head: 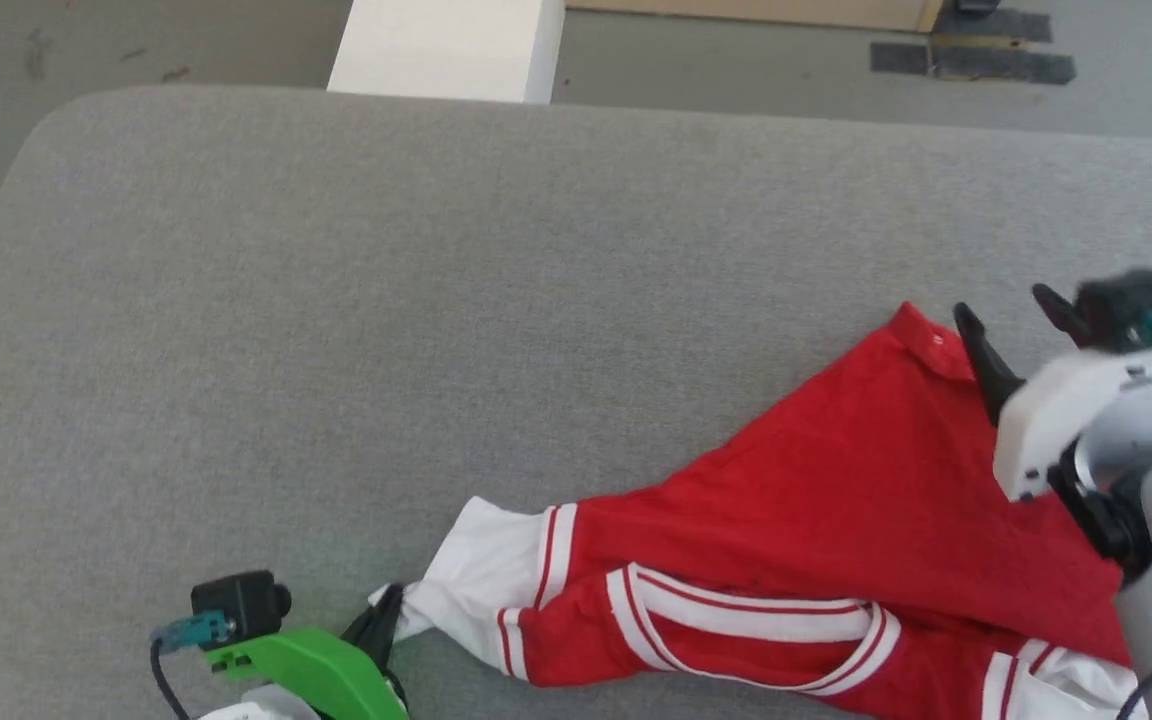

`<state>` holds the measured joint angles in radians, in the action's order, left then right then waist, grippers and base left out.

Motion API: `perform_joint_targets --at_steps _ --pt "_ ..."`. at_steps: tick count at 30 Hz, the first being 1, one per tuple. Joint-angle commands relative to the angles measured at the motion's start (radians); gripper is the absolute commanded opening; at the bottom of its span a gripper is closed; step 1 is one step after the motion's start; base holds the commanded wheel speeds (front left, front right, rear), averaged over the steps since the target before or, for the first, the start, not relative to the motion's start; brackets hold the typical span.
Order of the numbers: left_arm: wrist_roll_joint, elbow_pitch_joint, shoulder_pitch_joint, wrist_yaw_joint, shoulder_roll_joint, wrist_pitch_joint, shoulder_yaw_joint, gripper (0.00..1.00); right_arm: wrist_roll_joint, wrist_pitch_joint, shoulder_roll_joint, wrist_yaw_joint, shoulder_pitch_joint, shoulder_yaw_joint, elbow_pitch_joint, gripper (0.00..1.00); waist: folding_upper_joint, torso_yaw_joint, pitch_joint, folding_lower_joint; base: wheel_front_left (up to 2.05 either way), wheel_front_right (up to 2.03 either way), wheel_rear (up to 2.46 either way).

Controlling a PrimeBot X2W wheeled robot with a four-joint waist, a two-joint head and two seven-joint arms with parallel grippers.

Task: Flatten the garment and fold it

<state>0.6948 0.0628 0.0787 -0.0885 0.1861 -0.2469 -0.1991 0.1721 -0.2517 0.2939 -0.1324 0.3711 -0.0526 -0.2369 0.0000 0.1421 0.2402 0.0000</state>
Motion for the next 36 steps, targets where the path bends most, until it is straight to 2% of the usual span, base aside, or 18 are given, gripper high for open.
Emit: perform_joint_targets --at_steps 1,12,13,14,16,17,20,31,36 --pt "-0.009 0.025 -0.016 0.003 -0.010 -0.001 -0.008 0.00 0.013 -0.029 0.011 0.002 0.042 -0.019 -0.026 1.00 0.0000 0.035 0.039 0.0000 0.00 0.00 0.00" --pt "-0.006 0.068 -0.068 0.020 -0.039 0.023 -0.031 0.00 0.032 -0.424 0.067 0.002 0.254 -0.159 -0.236 1.00 0.0000 0.088 0.102 0.0000 0.00 0.00 0.00" --pt "-0.005 0.072 -0.070 0.021 -0.041 0.024 -0.032 0.00 0.032 -0.464 0.068 0.002 0.262 -0.163 -0.246 0.94 0.0000 0.089 0.103 0.0000 0.00 0.00 0.00" --pt "-0.005 0.075 -0.072 0.022 -0.041 0.025 -0.033 0.00 0.031 -0.493 0.068 0.002 0.266 -0.164 -0.252 0.55 0.0000 0.090 0.103 0.0000 0.00 0.00 0.00" --pt "-0.004 0.081 -0.075 0.023 -0.042 0.027 -0.033 0.00 0.030 -0.543 0.069 0.002 0.270 -0.164 -0.255 0.23 0.0000 0.092 0.102 0.0000 0.00 0.00 0.00" --pt "-0.003 0.085 -0.076 0.023 -0.042 0.027 -0.033 0.00 0.030 -0.551 0.067 0.002 0.268 -0.159 -0.249 0.00 0.0000 0.091 0.099 0.0000 0.00 0.00 0.00" --pt "0.000 0.090 -0.072 0.021 -0.041 0.030 -0.032 0.00 0.021 -0.512 0.051 0.002 0.248 -0.113 -0.222 0.00 0.0000 0.087 0.084 0.0000 0.00 0.00 0.00" --pt "-0.010 0.059 -0.028 0.006 -0.010 0.075 -0.003 0.00 0.035 -0.083 -0.119 0.002 -0.027 0.144 -0.010 0.00 0.0000 0.020 -0.040 0.0000 0.00 0.00 0.00" --pt "-0.027 0.000 -0.036 -0.002 0.006 0.147 0.035 0.00 0.046 0.007 -0.177 0.002 -0.158 0.213 0.106 0.00 0.0000 -0.025 -0.090 0.0000 0.00 0.00 0.00"
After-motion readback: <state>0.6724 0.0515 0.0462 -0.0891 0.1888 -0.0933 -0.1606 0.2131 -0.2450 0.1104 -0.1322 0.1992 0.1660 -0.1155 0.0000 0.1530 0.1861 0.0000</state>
